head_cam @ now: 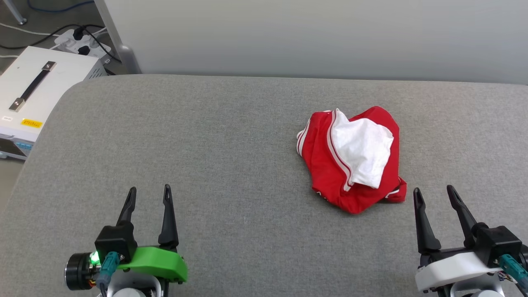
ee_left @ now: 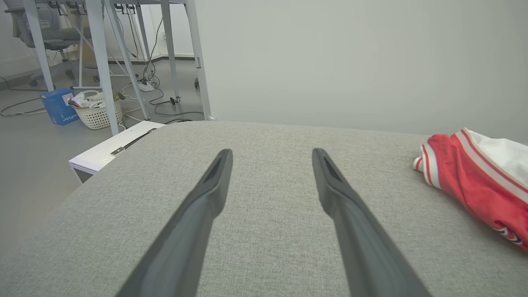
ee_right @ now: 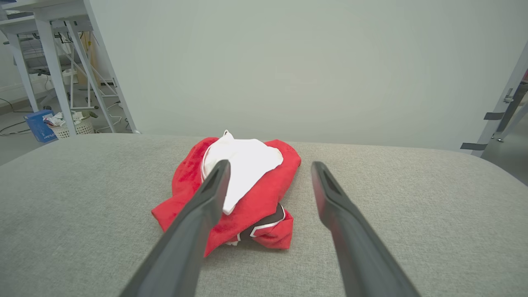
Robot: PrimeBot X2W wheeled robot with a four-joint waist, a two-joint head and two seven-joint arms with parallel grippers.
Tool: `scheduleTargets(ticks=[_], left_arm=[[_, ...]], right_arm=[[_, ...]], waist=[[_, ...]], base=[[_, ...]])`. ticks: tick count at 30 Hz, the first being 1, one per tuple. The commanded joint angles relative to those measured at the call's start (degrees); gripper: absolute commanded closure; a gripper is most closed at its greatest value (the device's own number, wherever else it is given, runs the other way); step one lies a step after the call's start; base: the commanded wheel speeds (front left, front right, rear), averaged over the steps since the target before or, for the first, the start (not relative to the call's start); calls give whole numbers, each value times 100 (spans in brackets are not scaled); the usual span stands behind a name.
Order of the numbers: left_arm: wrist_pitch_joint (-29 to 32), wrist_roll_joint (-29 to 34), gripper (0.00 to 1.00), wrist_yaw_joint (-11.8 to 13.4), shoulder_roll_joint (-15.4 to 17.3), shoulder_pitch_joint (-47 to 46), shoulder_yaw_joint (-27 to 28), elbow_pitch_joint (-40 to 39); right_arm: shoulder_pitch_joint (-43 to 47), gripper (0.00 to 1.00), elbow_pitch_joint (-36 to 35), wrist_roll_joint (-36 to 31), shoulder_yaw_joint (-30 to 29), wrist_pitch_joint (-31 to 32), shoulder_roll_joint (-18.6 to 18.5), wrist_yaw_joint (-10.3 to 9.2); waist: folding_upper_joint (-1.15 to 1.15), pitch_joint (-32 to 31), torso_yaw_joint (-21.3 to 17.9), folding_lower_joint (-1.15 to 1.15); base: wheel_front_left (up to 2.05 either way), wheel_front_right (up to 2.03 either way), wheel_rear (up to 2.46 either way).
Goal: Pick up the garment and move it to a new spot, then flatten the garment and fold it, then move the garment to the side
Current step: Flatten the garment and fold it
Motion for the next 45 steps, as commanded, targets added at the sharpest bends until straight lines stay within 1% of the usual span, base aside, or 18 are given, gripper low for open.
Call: scheduleTargets(ticks=[1,9,16,21,24,26,29,32,34,36,39,43,45], left_arm=[[-33,84,0,-72,-64,113,72,19],[-33,382,0,-366,-308,185,455,139],[-34,572,0,-501,-419,184,626,186],[-34,655,0,-564,-479,95,699,176],[-34,686,0,-601,-503,1,723,185],[-34,700,0,-627,-517,-79,739,192],[-34,713,0,-655,-536,-183,760,199],[-34,724,0,-674,-550,-256,769,195],[-34,731,0,-684,-557,-297,776,187],[-34,737,0,-695,-562,-342,785,178],[-34,742,0,-704,-569,-428,792,158],[-34,732,0,-714,-575,-582,754,119],[-34,718,0,-716,-577,-669,720,99]], right_arm=[[79,0,29,46,13,-35,-4,-4],[132,0,150,72,42,-35,-4,-4],[-18,0,61,7,-23,-35,-4,-4],[-571,0,-253,-271,-144,-35,-28,-4],[-1075,0,-416,-332,-133,-35,-236,-4],[-1460,0,-440,-291,-52,-35,-456,-4],[-2085,0,-184,-167,261,-35,-919,-4],[-2667,0,390,79,826,-12,-1470,-4],[-3101,0,754,363,1324,279,-1838,-4],[-3508,0,1028,796,1866,806,-2191,-4],[-4023,0,1233,1708,2802,1894,-2733,-4],[-4515,0,1333,2852,3696,3288,-3368,-4],[-4705,0,1404,3331,3986,3843,-3564,-4]], waist=[[0,-7,0,0],[0,-34,9,0],[0,-17,11,0],[0,103,25,0],[0,211,46,0],[0,297,62,0],[0,429,82,0],[0,526,106,0],[0,593,121,0],[0,665,146,0],[0,797,195,0],[0,1001,309,0],[0,1116,375,0]], base=[[0,0,0],[0,0,0],[0,0,0],[0,0,0],[0,0,0],[0,0,0],[0,0,0],[0,0,0],[0,0,0],[0,0,0],[0,0,0],[0,0,0],[0,0,0]])
